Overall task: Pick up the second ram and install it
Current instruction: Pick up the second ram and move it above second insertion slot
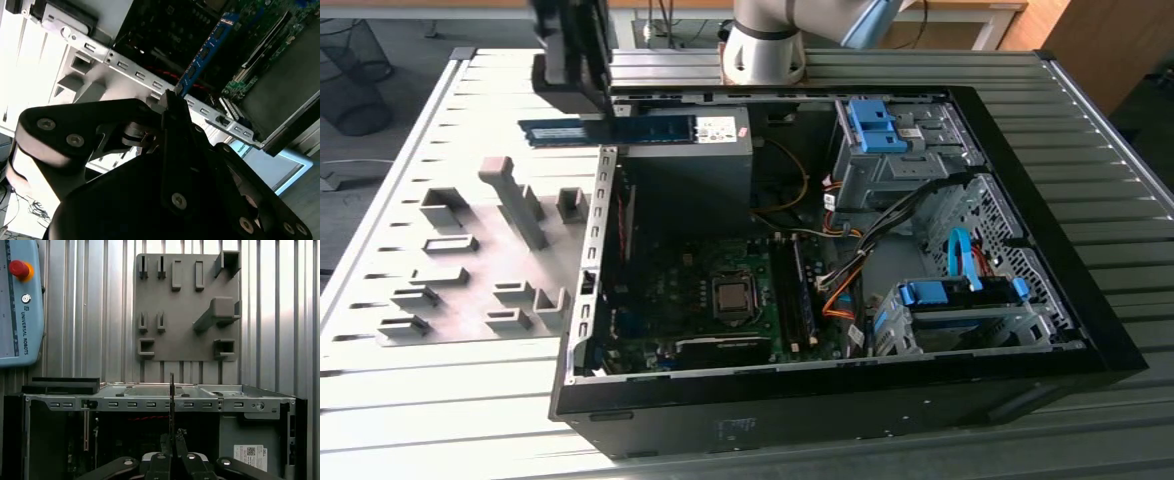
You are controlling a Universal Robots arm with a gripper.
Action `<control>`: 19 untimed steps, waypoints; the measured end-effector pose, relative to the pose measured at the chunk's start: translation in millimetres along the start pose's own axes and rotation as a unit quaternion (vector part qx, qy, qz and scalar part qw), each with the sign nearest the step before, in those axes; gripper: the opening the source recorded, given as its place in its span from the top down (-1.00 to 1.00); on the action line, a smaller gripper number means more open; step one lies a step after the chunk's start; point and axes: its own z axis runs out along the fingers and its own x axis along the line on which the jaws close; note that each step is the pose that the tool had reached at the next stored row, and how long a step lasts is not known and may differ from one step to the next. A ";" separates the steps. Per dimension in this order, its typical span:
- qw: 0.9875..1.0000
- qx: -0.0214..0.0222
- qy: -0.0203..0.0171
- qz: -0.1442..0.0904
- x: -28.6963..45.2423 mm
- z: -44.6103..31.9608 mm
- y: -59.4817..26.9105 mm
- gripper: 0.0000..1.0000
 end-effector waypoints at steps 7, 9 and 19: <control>1.000 0.000 0.000 0.000 -0.2 0.3 -31.8 0.73; 1.000 0.000 0.000 0.000 -0.2 0.4 -40.8 0.73; 1.000 0.000 0.000 0.000 -0.5 0.9 -86.2 0.73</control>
